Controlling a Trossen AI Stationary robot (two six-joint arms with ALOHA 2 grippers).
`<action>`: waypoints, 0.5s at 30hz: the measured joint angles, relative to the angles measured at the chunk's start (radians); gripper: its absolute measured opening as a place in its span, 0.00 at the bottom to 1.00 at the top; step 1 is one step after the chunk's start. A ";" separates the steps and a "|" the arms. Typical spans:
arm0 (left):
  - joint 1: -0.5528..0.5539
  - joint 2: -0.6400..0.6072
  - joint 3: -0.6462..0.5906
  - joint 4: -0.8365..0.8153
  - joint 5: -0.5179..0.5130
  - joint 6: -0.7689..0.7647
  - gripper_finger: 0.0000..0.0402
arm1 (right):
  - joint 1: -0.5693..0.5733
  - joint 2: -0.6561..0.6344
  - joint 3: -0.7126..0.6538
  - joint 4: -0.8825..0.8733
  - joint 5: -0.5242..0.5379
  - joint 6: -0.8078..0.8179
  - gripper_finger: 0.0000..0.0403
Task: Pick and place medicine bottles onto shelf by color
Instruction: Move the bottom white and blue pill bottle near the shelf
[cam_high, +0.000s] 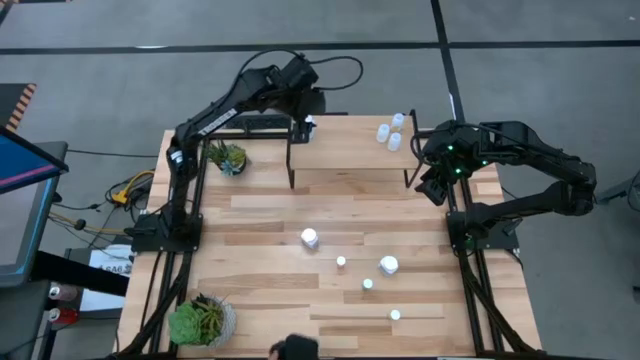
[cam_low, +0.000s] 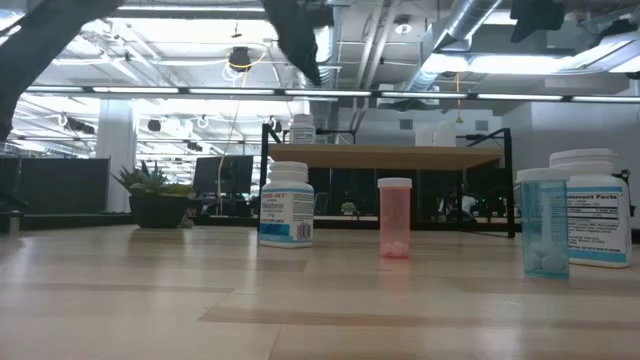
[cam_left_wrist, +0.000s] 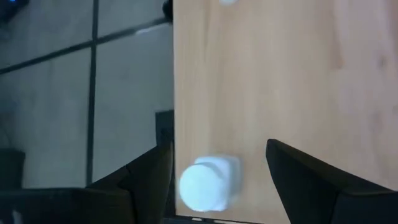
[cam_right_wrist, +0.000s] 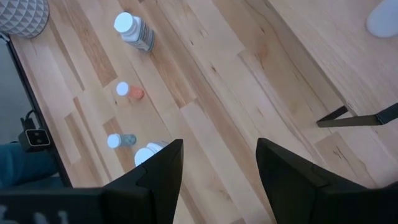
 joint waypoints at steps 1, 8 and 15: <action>-0.013 -0.016 0.000 -0.004 0.000 -0.021 0.61 | 0.000 0.000 0.000 -0.001 0.000 0.000 0.56; -0.116 -0.129 0.001 -0.100 0.069 -0.180 0.61 | 0.022 0.000 0.000 -0.032 0.000 0.051 0.56; -0.192 -0.143 0.000 -0.278 0.145 -0.313 0.61 | 0.177 0.000 0.000 -0.052 0.036 0.161 0.56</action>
